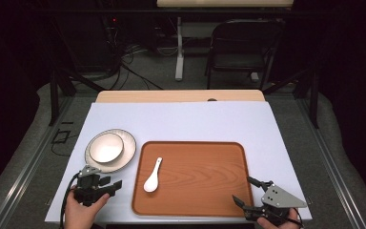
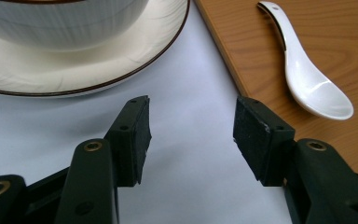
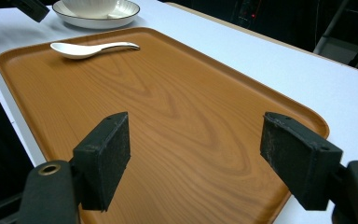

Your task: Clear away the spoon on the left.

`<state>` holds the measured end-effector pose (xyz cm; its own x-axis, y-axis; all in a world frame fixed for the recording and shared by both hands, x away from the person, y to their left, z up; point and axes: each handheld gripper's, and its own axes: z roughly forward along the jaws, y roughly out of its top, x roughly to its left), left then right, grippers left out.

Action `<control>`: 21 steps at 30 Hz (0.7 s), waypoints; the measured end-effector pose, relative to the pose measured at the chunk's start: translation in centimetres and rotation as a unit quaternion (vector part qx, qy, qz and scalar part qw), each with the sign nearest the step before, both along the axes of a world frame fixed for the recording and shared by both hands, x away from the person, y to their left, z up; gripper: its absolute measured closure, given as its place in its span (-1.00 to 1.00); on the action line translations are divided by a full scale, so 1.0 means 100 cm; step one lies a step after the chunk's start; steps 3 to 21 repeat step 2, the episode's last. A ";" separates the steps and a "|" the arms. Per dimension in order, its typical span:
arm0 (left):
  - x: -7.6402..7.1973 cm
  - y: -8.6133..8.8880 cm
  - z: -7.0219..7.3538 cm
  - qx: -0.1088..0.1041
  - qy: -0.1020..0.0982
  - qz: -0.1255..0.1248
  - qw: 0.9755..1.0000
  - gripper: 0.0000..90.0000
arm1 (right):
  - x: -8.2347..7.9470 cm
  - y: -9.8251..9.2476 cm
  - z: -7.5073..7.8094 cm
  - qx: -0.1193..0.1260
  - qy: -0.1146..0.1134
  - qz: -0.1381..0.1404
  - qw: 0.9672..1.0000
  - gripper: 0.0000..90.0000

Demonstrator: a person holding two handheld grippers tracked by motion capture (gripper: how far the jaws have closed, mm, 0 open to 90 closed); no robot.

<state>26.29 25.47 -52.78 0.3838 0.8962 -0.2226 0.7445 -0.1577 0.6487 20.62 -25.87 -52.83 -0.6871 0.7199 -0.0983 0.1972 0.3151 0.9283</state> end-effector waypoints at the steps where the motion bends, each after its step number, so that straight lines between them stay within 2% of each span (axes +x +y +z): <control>1: 0.000 -0.001 0.001 -0.002 0.000 -0.002 1.000 0.03 | 0.000 0.000 0.000 0.000 0.000 0.000 1.000 -0.47; 21: 0.000 -0.002 0.004 -0.004 -0.002 -0.005 1.000 0.04 | 0.000 0.000 0.000 0.001 0.001 0.000 1.000 -0.47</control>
